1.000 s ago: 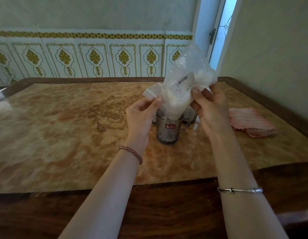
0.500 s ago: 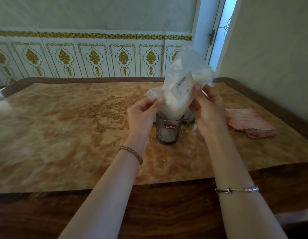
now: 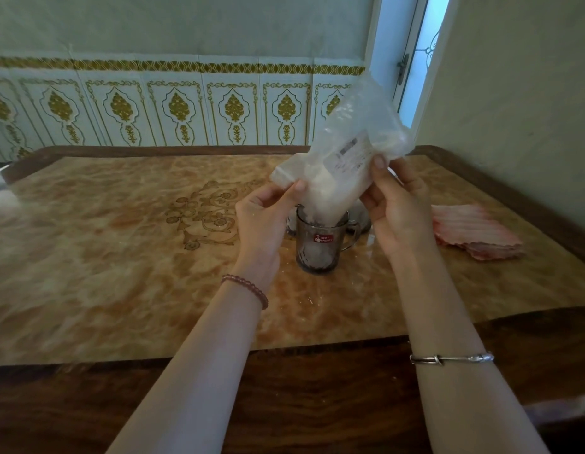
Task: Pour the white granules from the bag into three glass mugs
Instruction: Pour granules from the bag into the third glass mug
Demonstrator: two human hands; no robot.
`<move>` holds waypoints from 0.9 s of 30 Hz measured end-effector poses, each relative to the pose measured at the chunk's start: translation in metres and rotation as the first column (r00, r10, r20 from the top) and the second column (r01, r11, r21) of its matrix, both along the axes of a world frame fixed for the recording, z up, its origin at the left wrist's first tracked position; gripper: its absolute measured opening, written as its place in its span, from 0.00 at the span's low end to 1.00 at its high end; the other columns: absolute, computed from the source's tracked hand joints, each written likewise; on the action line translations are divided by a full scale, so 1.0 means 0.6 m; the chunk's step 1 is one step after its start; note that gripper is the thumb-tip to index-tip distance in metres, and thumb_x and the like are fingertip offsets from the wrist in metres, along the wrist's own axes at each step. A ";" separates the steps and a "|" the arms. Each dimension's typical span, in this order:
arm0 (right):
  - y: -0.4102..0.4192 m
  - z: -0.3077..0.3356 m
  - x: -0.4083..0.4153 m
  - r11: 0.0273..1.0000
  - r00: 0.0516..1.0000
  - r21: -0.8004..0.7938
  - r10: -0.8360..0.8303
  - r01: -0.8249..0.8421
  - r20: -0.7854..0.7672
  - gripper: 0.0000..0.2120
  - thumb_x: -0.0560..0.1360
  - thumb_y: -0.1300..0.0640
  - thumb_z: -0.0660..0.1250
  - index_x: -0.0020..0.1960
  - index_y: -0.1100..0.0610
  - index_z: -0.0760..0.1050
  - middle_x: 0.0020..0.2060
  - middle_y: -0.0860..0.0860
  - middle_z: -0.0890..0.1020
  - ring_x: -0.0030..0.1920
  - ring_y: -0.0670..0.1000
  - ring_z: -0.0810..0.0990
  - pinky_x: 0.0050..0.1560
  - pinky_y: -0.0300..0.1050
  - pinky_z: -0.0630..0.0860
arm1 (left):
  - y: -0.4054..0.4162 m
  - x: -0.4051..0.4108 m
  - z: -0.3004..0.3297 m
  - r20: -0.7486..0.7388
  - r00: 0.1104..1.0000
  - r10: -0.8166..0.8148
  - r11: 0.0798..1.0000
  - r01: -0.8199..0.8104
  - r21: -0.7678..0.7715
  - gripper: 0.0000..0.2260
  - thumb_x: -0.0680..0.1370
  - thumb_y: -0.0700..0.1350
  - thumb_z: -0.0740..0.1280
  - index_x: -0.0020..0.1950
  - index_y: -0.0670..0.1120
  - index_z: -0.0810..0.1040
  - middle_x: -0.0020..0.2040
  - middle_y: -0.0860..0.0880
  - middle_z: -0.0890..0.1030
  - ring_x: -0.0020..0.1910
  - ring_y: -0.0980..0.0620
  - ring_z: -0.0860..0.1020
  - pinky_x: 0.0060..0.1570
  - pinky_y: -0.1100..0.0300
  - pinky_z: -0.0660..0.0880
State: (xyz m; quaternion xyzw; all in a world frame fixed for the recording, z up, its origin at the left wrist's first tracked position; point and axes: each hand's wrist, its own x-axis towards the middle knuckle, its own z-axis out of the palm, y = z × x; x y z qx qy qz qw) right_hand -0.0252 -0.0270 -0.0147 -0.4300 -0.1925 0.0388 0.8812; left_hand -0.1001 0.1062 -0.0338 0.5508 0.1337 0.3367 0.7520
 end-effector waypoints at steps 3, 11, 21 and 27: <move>0.003 0.000 -0.001 1.000 1.000 -0.019 -0.015 0.015 0.002 0.06 0.77 0.63 0.66 0.52 0.56 0.80 0.48 0.50 0.85 0.53 0.51 0.83 0.48 0.44 0.81 | -0.008 0.001 -0.004 -0.031 0.998 -0.052 0.998 0.053 0.042 0.07 0.71 0.42 0.75 0.45 0.41 0.84 0.43 0.46 0.84 0.44 0.58 0.81 0.48 0.65 0.77; 0.001 0.001 0.001 0.999 1.000 0.036 -0.002 0.002 0.003 0.08 0.76 0.63 0.67 0.53 0.56 0.80 0.48 0.50 0.86 0.53 0.51 0.84 0.48 0.44 0.80 | 0.000 0.000 -0.001 0.010 0.999 -0.052 0.999 0.051 0.017 0.07 0.70 0.41 0.75 0.47 0.41 0.84 0.47 0.44 0.85 0.47 0.56 0.82 0.45 0.67 0.77; 0.005 -0.001 -0.001 0.999 1.000 0.031 0.020 -0.020 -0.002 0.08 0.76 0.63 0.66 0.54 0.56 0.80 0.49 0.51 0.85 0.53 0.51 0.84 0.47 0.44 0.81 | -0.007 0.000 -0.003 -0.017 0.998 -0.063 0.998 0.063 0.031 0.08 0.71 0.41 0.75 0.47 0.40 0.84 0.48 0.43 0.84 0.49 0.54 0.81 0.51 0.63 0.78; 0.003 0.000 0.003 0.998 1.000 0.064 0.020 -0.020 0.002 0.09 0.76 0.63 0.67 0.52 0.54 0.81 0.52 0.52 0.85 0.57 0.52 0.82 0.51 0.46 0.80 | 0.001 0.000 0.000 0.015 0.998 -0.056 0.998 0.056 -0.021 0.05 0.71 0.40 0.74 0.46 0.42 0.84 0.43 0.50 0.85 0.45 0.59 0.82 0.44 0.69 0.76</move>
